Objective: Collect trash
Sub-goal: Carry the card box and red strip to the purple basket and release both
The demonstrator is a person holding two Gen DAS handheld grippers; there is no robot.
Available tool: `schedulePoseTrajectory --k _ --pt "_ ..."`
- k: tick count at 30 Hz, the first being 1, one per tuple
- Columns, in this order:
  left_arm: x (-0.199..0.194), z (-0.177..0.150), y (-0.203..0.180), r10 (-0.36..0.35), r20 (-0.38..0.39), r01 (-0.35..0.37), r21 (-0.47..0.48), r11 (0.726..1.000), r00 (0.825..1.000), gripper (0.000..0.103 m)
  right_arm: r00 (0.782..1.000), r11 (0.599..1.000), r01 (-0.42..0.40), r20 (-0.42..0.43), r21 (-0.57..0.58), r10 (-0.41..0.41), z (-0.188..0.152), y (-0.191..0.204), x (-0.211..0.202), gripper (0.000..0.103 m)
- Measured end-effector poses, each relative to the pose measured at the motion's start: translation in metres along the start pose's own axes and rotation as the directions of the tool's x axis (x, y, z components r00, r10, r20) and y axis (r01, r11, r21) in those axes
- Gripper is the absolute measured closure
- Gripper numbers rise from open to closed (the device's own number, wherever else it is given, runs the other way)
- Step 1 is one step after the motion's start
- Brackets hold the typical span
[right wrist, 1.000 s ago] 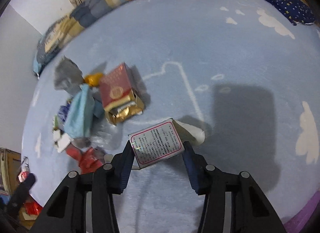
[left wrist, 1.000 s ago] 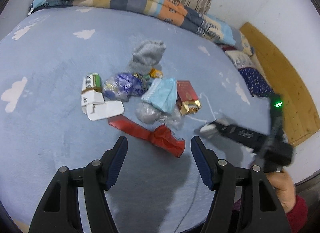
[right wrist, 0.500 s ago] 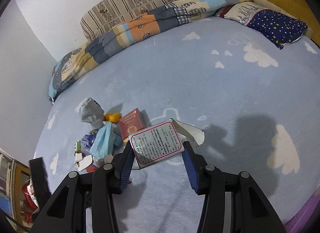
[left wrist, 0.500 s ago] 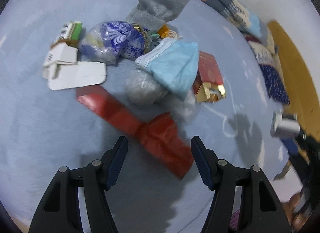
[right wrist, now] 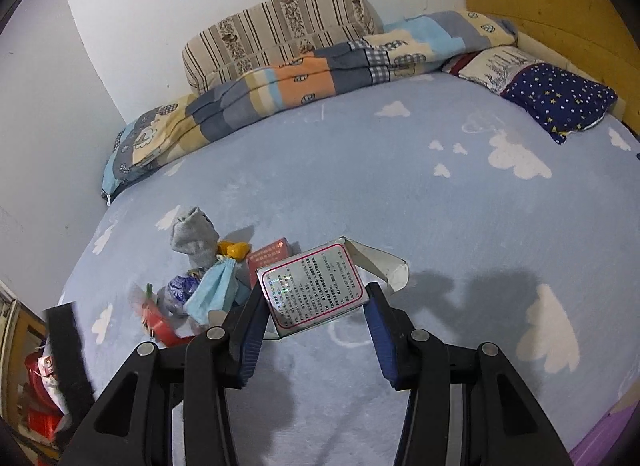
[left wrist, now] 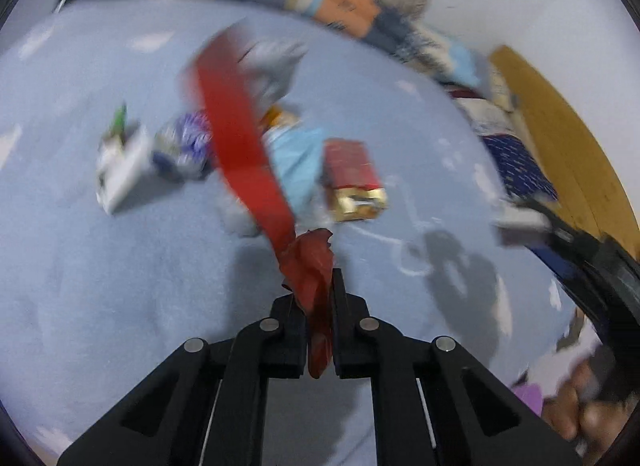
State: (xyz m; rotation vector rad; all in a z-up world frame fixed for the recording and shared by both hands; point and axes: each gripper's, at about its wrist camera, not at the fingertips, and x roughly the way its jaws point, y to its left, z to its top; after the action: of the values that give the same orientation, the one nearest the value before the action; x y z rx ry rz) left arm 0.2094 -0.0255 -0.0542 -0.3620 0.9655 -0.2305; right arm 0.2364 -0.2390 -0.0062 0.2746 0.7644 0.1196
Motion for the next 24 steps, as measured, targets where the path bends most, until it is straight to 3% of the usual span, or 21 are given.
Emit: schedulePoseTrajectory --k 3,7,14,24 --pt "-0.034 -0.001 -0.018 0.000 0.106 -0.012 0.112 0.994 0.994 0.095 1.000 1.000 -0.017 0.009 -0.017 0.018 -0.004 0.007 -0.008 0.052" --pt "-0.066 -0.002 -0.030 -0.020 0.226 -0.035 0.233 0.972 0.974 0.094 0.997 0.998 -0.066 0.031 -0.004 0.066 -0.014 0.010 -0.028 0.052" --pt "-0.062 0.003 -0.032 -0.037 0.206 -0.021 0.273 0.962 0.978 0.094 0.992 0.994 -0.065 0.104 -0.083 0.074 -0.026 0.024 -0.053 0.052" --pt "-0.051 0.000 -0.042 0.000 0.193 -0.059 0.301 0.952 0.981 0.094 0.993 0.994 -0.059 0.094 -0.090 0.068 -0.025 0.023 -0.046 0.052"
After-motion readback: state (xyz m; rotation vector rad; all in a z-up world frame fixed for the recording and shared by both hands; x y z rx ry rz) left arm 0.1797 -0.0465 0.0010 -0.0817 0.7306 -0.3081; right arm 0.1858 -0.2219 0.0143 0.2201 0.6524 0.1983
